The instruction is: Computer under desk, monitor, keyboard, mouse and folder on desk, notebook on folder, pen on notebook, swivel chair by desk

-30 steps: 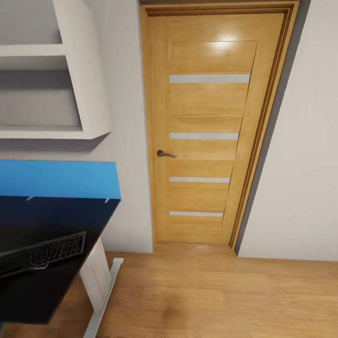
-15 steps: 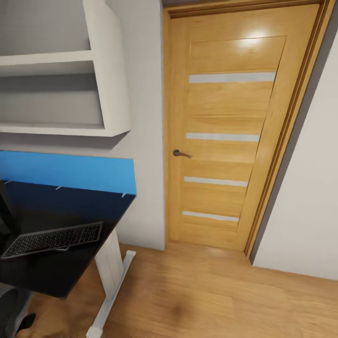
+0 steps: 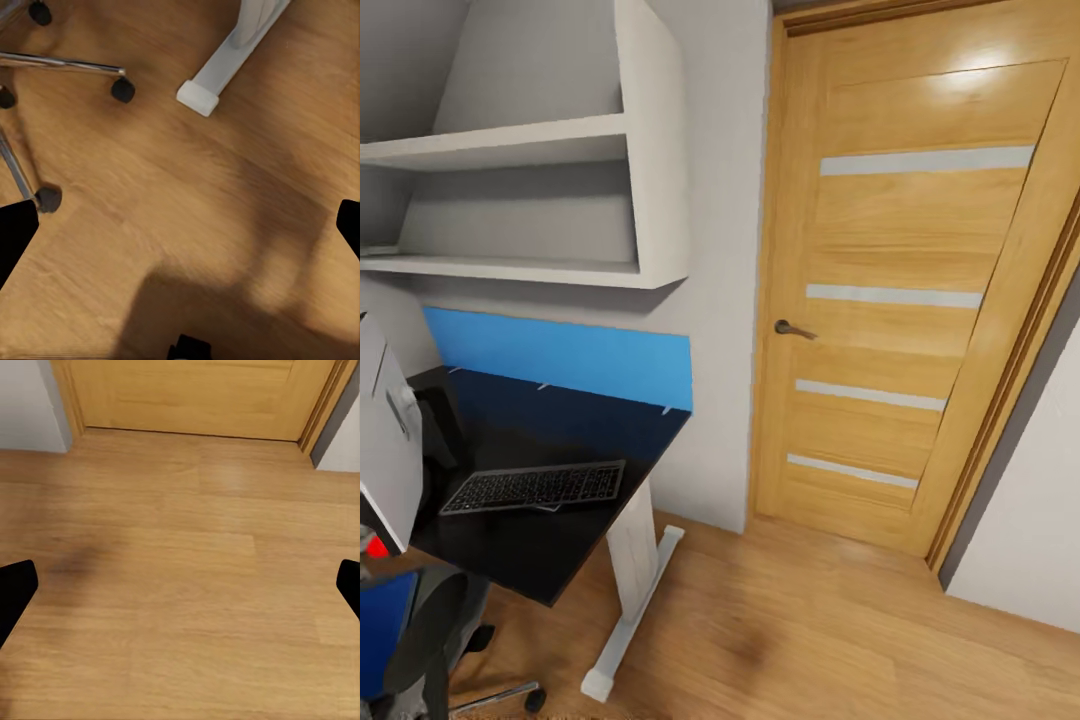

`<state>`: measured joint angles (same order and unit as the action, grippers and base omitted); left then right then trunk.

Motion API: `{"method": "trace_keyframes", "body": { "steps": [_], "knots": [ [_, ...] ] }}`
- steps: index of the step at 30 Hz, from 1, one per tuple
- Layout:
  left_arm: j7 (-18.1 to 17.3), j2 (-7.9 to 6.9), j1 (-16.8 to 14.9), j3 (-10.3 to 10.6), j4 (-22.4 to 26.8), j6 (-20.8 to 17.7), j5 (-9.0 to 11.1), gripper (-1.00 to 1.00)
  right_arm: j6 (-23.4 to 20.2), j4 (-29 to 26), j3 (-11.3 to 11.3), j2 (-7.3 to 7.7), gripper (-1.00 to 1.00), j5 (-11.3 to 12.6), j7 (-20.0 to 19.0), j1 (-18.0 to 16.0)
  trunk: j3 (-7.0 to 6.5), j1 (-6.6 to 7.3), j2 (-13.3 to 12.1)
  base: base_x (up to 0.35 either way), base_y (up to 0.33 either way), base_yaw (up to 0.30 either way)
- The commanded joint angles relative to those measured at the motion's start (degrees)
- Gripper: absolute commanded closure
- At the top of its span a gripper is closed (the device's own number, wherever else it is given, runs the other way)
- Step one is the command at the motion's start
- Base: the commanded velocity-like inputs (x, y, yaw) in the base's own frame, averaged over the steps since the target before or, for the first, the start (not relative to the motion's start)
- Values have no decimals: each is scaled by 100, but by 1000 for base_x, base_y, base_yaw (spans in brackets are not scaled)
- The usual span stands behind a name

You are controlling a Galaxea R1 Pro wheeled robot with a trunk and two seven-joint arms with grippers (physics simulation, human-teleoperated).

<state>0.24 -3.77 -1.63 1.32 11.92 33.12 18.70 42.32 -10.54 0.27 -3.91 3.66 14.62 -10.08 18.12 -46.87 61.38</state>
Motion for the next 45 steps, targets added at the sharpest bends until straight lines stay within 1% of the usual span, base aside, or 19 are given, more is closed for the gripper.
{"method": "trace_keyframes", "body": {
  "steps": [1, 19, 20, 22, 23, 27, 31, 34, 39, 45],
  "knots": [
    [2, -1, -5, 16, -5, 15, 18, -100, 22, 2, 8, -3, -100, 36, -8, -2, 7, 0, 4, 0, 0, 288],
    [-8, 8, -6, 22, 48, 18, 19, -100, 15, 8, 17, -4, -100, 30, -12, -2, 7, 0, 4, 0, 0, 288],
    [10, 110, -6, 18, 116, 16, 26, -100, 15, 8, 17, -4, -100, 30, -13, -2, 25, -22, 44, 0, 0, 289],
    [12, 185, -7, 18, 126, 9, 24, -100, 14, 8, 17, -4, -100, 30, -12, -2, 61, -66, 125, 0, 0, 289],
    [12, 248, -7, 18, 132, -7, 22, -100, 14, 8, 17, -4, -100, 30, -12, -2, 79, -88, 165, 0, 0, 289],
    [17, 330, -6, 17, 141, -42, 20, -100, 13, 8, 17, -4, -100, 30, -12, -2, 150, -176, 325, 0, 0, 289],
    [32, 348, -7, 11, 143, -56, 23, -100, 13, 8, 16, -1, -100, 32, -12, -2, 222, -264, 486, 0, 0, 289],
    [116, 346, -7, 9, 144, -61, 26, -100, 13, 8, 17, -2, -100, 30, -12, -2, 276, -330, 606, 0, 0, 289],
    [454, 355, -9, 9, 144, -67, 22, -100, 13, 8, 17, -4, -100, 36, -12, -2, 366, -439, 806, 0, 0, 288],
    [712, 364, -11, 9, 144, -69, 15, -100, 10, 10, 17, -4, -100, 38, -12, -2, 474, -571, 1047, 0, 0, 289]
  ]
}}
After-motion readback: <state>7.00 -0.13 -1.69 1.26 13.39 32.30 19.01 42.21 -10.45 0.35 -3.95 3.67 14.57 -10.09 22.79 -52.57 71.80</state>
